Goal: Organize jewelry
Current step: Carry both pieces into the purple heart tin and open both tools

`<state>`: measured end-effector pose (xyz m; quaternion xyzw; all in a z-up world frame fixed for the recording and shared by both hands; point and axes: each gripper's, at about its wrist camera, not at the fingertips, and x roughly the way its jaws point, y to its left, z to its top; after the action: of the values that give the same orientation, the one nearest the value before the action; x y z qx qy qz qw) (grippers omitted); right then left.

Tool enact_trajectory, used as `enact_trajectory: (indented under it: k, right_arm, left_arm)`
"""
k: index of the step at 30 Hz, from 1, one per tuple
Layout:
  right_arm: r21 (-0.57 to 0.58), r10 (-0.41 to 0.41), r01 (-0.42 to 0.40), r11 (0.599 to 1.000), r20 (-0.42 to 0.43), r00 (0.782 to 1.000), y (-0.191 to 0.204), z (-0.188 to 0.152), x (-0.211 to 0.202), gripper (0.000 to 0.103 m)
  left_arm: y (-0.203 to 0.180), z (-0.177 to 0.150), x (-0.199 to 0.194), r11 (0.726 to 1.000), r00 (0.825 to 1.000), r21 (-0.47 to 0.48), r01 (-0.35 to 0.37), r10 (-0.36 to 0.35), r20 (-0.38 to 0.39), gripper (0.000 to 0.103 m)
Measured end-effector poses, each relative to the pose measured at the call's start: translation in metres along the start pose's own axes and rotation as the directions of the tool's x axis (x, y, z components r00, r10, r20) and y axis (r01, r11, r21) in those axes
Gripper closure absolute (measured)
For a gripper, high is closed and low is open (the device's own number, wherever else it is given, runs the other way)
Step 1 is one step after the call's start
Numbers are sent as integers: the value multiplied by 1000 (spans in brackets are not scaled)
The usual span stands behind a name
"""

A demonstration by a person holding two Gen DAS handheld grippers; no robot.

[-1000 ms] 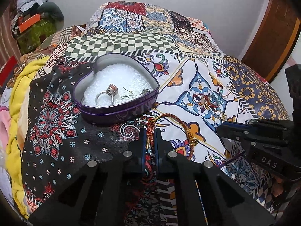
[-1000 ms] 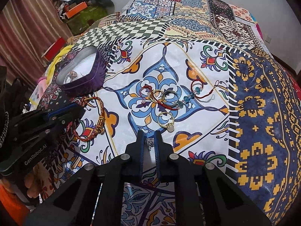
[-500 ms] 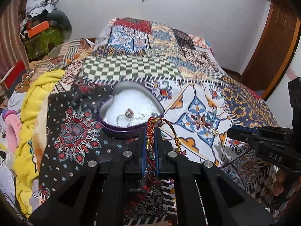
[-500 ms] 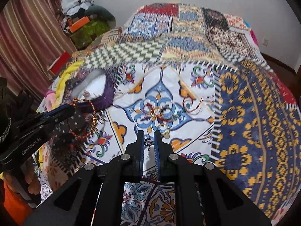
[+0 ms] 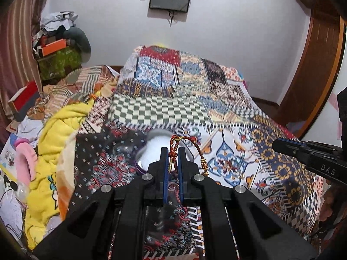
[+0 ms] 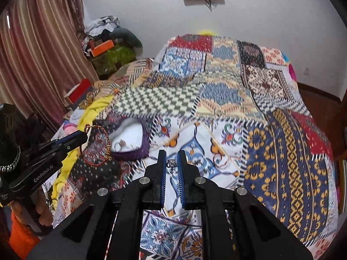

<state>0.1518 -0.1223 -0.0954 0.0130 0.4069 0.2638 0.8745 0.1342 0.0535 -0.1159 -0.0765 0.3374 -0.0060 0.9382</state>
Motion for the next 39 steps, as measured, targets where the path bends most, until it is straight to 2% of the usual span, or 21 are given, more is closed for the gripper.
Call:
enact_trajectory:
  k: [8,17,27,39]
  right_arm:
    - [-37,28,-26,999,52,998,15,22,-1,94]
    - [-85,88,-83,993,49,995,44,38,24,94]
    - [-141,132,-134,981,-24,991,73,42,67,94]
    - [-147,93,-112,983,-134,987,75,35,119,94]
  left_arm:
    - [14,15,-4,1000,998,-13,-27,27,48,97]
    - [30,25,9,998,997,-20,-56,57,54,97]
    - [39,21,47,999,999,-10,-51,51,-12,97]
    - [49,10,81,999,995,-22,-43,41,-89,97]
